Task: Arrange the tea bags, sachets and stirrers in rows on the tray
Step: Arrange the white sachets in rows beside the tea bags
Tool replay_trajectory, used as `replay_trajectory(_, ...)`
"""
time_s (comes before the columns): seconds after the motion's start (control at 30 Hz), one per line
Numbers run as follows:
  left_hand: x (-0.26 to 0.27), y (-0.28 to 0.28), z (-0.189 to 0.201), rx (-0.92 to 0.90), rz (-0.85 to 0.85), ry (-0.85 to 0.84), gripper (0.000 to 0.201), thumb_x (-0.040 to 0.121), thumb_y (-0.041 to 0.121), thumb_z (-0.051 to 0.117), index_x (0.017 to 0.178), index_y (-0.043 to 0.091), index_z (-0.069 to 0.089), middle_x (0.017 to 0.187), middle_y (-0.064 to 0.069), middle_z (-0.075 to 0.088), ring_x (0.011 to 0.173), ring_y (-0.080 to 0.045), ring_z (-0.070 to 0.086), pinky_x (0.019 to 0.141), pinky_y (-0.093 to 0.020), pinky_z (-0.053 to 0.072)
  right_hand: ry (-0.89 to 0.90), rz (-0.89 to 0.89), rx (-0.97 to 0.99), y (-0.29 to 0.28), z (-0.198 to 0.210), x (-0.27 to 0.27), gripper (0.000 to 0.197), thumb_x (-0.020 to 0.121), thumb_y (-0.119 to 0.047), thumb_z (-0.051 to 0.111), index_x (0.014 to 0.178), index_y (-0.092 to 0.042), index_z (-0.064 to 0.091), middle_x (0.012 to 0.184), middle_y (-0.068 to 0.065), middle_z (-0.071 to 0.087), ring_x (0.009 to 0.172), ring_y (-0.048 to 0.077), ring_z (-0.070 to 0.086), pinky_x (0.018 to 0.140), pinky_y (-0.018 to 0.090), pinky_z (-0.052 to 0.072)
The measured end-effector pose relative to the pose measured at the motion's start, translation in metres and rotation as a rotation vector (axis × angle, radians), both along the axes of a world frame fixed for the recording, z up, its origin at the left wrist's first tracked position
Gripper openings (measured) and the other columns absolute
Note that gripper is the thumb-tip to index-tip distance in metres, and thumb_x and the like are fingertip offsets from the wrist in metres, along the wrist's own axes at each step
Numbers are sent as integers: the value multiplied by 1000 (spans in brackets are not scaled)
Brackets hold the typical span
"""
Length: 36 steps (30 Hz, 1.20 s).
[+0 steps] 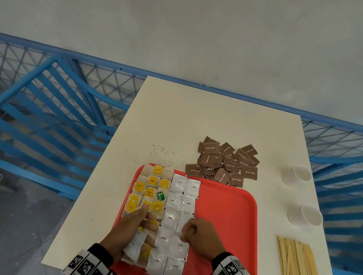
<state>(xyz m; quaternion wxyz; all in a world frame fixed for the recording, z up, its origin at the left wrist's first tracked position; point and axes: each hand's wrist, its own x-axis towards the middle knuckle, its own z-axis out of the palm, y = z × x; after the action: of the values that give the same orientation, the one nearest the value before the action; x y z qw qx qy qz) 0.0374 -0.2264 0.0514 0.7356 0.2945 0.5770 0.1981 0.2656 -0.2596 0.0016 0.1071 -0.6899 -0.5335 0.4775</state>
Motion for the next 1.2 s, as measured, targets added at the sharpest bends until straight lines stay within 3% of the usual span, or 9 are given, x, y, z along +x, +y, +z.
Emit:
replay_trajectory(0.2,11,6,11,50,46,-76,66,89,58,39,116,3,63,106,-22,72,90,-50,64,78,-54,54,-73,-71,243,0,31,-5,27,82,-28,74,65,-32,54,76,-6,64,71,6,58,66,18,46)
replay_trajectory(0.3,19,8,18,96,10,-134,64,93,59,33,121,11,63,112,-19,70,79,-43,68,70,-48,56,75,-62,309,5,71,-22,21,81,-45,74,71,-28,67,73,-7,67,67,3,57,60,12,38)
replay_trajectory(0.37,28,9,23,135,-40,-131,65,92,64,26,124,21,64,117,-14,69,96,-38,70,77,-50,57,122,56,255,5,90,-34,24,77,-51,75,78,-27,70,75,-16,65,68,-5,56,61,10,36)
replay_trajectory(0.5,43,9,38,141,-58,-176,62,93,63,24,128,26,59,122,-10,67,100,-38,70,78,-56,57,214,68,266,8,105,-37,12,76,-25,81,72,-24,69,73,-31,65,58,-5,57,60,8,35)
replay_trajectory(0.63,43,7,42,151,-82,-212,52,98,56,40,123,14,58,117,-17,67,95,-41,70,75,-51,59,220,44,263,13,105,-30,15,76,-17,79,67,-21,68,65,-13,66,55,1,55,60,19,44)
replay_trajectory(0.7,40,6,43,262,-143,-164,39,96,38,57,109,2,59,102,-17,69,83,-30,71,69,-41,59,249,-25,248,16,103,-22,11,78,-15,79,73,-11,70,66,0,67,56,1,54,58,27,45)
replay_trajectory(0.83,28,11,40,371,-157,-10,17,85,19,74,78,6,66,81,-12,60,69,-15,63,62,-39,59,395,-160,217,18,102,-3,7,82,-13,78,77,-11,73,65,-5,68,56,3,55,58,20,45)
replay_trajectory(1.03,28,16,46,437,-242,58,11,80,12,79,82,7,70,69,-3,67,65,-16,66,60,-36,60,488,-163,237,18,101,-8,7,85,-20,76,87,-13,75,74,-2,71,66,7,58,64,22,46)
replay_trajectory(1.2,25,21,47,445,-231,56,18,78,6,81,88,1,67,76,-20,69,62,-26,67,62,-37,59,497,-330,282,15,100,-11,6,89,-11,70,84,-8,73,75,2,71,68,5,59,64,18,48)
